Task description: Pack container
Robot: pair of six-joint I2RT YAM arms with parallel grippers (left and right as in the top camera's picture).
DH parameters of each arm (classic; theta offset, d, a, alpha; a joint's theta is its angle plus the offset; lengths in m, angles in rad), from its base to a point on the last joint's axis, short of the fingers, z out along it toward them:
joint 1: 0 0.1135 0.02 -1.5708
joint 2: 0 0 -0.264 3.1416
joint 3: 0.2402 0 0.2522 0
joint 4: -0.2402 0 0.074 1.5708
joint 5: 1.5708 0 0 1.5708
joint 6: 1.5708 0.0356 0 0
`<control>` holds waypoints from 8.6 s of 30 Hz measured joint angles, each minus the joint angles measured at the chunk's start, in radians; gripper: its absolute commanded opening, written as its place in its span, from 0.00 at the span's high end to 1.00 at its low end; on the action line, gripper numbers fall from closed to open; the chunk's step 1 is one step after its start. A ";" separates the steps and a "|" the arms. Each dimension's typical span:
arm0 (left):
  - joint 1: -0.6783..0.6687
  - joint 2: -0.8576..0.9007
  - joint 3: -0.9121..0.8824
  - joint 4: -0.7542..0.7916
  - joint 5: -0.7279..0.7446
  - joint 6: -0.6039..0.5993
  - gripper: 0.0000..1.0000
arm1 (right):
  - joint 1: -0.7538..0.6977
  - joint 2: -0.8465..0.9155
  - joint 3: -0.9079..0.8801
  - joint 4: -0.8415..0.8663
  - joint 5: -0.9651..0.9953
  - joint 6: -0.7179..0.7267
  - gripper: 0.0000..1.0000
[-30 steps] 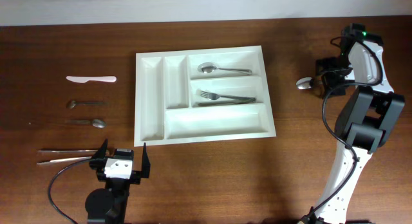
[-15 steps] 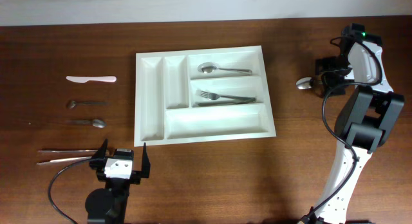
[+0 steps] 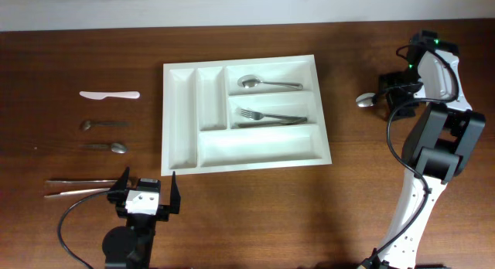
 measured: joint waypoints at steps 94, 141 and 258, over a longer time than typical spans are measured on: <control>0.000 0.000 0.000 0.000 0.000 0.000 0.01 | 0.517 0.065 0.445 0.035 -0.260 0.380 0.89; 0.000 0.000 0.000 0.000 0.000 0.000 0.01 | -0.075 0.065 0.449 -0.365 -0.042 -0.772 0.01; 0.010 1.144 0.937 -0.665 -0.342 -0.539 0.01 | -0.068 0.065 0.449 -0.385 0.043 -1.321 0.01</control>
